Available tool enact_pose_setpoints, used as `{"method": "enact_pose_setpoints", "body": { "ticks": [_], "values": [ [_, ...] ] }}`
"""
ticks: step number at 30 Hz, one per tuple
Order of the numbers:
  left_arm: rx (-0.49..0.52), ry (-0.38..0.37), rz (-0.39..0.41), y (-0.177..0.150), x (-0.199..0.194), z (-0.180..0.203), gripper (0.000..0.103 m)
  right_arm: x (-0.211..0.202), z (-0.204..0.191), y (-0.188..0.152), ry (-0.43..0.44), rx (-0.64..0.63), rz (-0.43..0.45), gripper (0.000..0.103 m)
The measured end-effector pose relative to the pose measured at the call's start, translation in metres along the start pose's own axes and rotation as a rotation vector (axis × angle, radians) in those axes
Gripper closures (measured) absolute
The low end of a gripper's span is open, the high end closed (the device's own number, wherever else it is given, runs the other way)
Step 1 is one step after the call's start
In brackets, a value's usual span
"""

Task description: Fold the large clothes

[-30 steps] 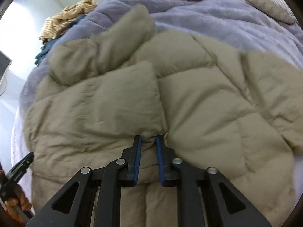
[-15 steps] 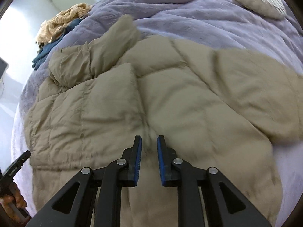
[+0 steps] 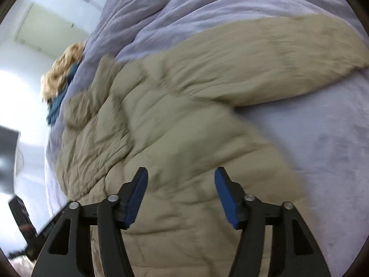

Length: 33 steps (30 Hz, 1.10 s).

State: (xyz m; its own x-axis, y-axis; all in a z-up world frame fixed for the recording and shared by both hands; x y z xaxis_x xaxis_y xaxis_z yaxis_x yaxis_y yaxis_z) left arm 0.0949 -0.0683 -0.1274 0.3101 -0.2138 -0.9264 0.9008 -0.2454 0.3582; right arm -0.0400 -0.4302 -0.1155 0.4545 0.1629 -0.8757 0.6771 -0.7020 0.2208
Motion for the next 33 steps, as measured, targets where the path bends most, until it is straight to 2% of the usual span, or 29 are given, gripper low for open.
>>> {"method": "enact_pose_setpoints", "body": {
  "ticks": [1, 2, 3, 5, 10, 11, 15, 16, 17, 21, 26, 30, 33],
  "values": [
    [0.005, 0.001, 0.001, 0.0, 0.0, 0.01, 0.025, -0.004, 0.009, 0.004, 0.0, 0.017, 0.01, 0.038],
    [0.013, -0.01, 0.011, -0.001, -0.002, 0.023, 0.022, -0.01, 0.02, 0.008, 0.002, 0.037, 0.021, 0.037],
    [0.024, -0.024, 0.011, -0.002, -0.003, 0.032, 0.022, -0.016, 0.036, 0.013, 0.004, 0.069, 0.034, 0.036],
    [0.058, -0.039, 0.003, -0.003, -0.003, 0.057, 0.022, -0.026, 0.057, 0.018, 0.015, 0.117, 0.049, 0.022],
    [0.113, -0.051, -0.019, -0.005, 0.0, 0.102, 0.02, -0.045, 0.119, 0.031, 0.04, 0.271, 0.096, 0.021],
    [0.118, -0.053, -0.021, -0.006, 0.001, 0.108, 0.02, -0.047, 0.128, 0.034, 0.042, 0.288, 0.103, 0.015],
    [0.137, -0.065, -0.036, -0.005, 0.004, 0.133, 0.019, -0.052, 0.166, 0.046, 0.066, 0.386, 0.139, 0.014],
    [0.145, -0.065, -0.04, -0.005, 0.005, 0.137, 0.016, -0.053, 0.174, 0.05, 0.072, 0.406, 0.146, 0.014],
    [0.153, -0.064, -0.045, -0.006, 0.006, 0.14, 0.0, -0.053, 0.179, 0.052, 0.076, 0.418, 0.156, 0.014],
    [0.195, -0.05, -0.045, -0.006, 0.009, 0.157, 0.0, -0.051, 0.202, 0.069, 0.078, 0.46, 0.199, 0.014],
    [0.211, -0.032, -0.055, -0.002, 0.015, 0.166, 0.0, -0.046, 0.228, 0.083, 0.126, 0.553, 0.263, 0.014],
    [0.207, -0.019, -0.063, 0.002, 0.019, 0.165, 0.0, -0.045, 0.246, 0.101, 0.197, 0.622, 0.33, 0.014],
    [0.206, -0.01, -0.069, 0.003, 0.022, 0.164, 0.0, -0.039, 0.258, 0.113, 0.256, 0.691, 0.348, 0.014]
  ]
}}
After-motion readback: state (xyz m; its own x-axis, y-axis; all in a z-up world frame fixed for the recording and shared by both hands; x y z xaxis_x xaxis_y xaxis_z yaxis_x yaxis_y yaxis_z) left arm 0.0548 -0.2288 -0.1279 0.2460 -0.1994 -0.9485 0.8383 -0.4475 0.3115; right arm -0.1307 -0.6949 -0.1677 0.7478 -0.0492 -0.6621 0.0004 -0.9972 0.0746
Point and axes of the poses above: each gripper's, at about its wrist camera, not at the fingertips, and x roughly the way its jaws point, z to its right, y to its top, the point moved 1 cm from there along x, roughly the way its jaws point, and after that the axes turned 1 degree about y, right-handed, at the moved point
